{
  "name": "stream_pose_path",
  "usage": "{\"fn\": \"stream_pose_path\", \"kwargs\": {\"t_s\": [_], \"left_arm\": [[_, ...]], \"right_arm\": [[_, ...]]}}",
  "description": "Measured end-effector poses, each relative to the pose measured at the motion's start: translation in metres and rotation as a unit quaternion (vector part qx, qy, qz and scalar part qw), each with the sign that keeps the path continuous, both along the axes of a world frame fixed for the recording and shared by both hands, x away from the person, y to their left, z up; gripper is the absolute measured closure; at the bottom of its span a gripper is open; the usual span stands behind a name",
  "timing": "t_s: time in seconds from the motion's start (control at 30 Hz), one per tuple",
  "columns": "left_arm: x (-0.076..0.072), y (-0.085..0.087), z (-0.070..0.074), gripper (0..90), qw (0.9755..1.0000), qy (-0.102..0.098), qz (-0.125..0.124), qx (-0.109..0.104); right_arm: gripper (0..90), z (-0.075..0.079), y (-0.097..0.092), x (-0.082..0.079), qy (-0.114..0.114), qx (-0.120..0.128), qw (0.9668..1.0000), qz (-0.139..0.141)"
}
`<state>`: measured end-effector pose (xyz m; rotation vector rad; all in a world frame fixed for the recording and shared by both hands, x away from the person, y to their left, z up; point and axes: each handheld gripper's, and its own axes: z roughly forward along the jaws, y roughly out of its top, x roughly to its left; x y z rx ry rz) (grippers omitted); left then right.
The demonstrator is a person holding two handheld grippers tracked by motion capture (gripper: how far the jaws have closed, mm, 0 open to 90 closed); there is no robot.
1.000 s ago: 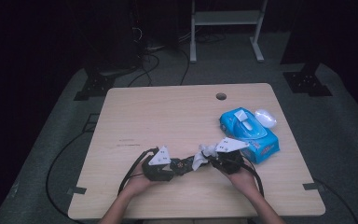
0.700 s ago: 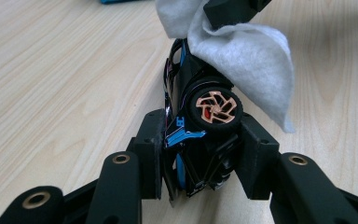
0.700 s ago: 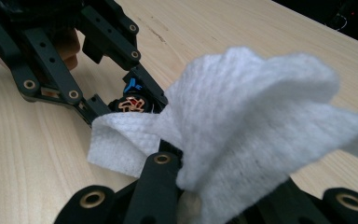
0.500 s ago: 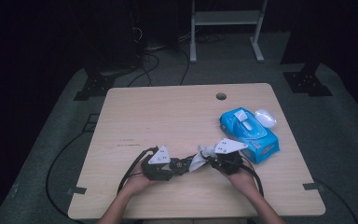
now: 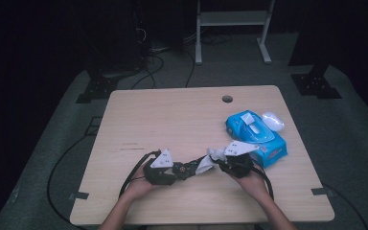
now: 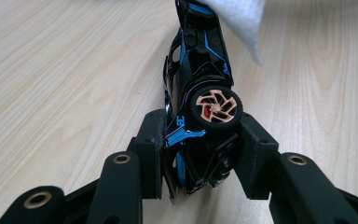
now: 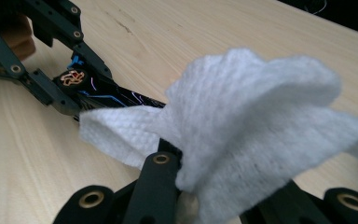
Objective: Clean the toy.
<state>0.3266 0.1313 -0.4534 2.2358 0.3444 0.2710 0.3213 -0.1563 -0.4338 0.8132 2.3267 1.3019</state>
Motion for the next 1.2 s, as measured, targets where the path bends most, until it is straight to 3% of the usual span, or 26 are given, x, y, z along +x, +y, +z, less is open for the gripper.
{"fn": "stream_pose_path", "kwargs": {"t_s": [0.1,0.27,0.37,0.4,0.5,0.57,0.63,0.77,0.87,0.93,1.03,1.2], "left_arm": [[-0.001,0.003,0.001,58.4,1.0,0.001,-0.002,0.005],[0.0,0.009,0.002,58.3,1.0,0.004,0.0,0.009],[0.001,0.008,0.004,57.7,0.9999,0.008,0.003,0.014],[0.003,0.005,0.007,53.9,0.9999,0.011,0.003,0.003],[0.005,-0.002,0.013,49.1,0.9999,0.012,0.009,-0.005],[0.006,-0.005,0.014,45.7,0.9999,0.012,0.011,0.001],[0.009,-0.011,0.011,43.3,0.9994,0.018,0.017,0.024],[0.008,-0.011,0.01,47.0,0.9992,0.03,0.006,0.026],[0.006,-0.002,0.013,58.4,0.999,0.028,0.008,0.033],[0.006,0.007,0.014,59.6,0.9987,0.032,0.009,0.039],[0.005,0.012,0.015,59.5,0.9983,0.038,0.011,0.042],[0.007,0.001,0.018,49.9,0.9978,0.045,0.007,0.048]], "right_arm": [[80.3,0.001,0.005,-0.003,-0.013,-0.012,0.9998,-0.001],[80.5,0.001,-0.001,-0.001,-0.011,-0.005,0.9998,-0.013],[80.5,-0.004,-0.006,0.004,0.008,0.011,0.9998,-0.017],[80.4,-0.007,-0.004,0.005,0.013,0.006,0.9998,-0.015],[80.3,-0.007,-0.004,0.006,0.019,0.013,0.9996,-0.016],[80.3,-0.007,-0.005,0.006,0.021,0.015,0.9996,-0.015],[80.3,-0.007,-0.004,0.005,0.022,0.015,0.9996,-0.012],[80.3,-0.008,-0.002,0.004,0.027,0.021,0.9994,-0.006],[80.4,-0.009,0.007,0.001,0.034,0.031,0.9989,0.005],[80.4,-0.009,0.013,0.0,0.028,0.026,0.9992,0.014],[80.3,-0.009,0.014,-0.001,0.011,-0.005,0.9999,0.002],[80.3,-0.008,0.006,0.001,0.022,-0.012,0.9997,-0.004]]}}
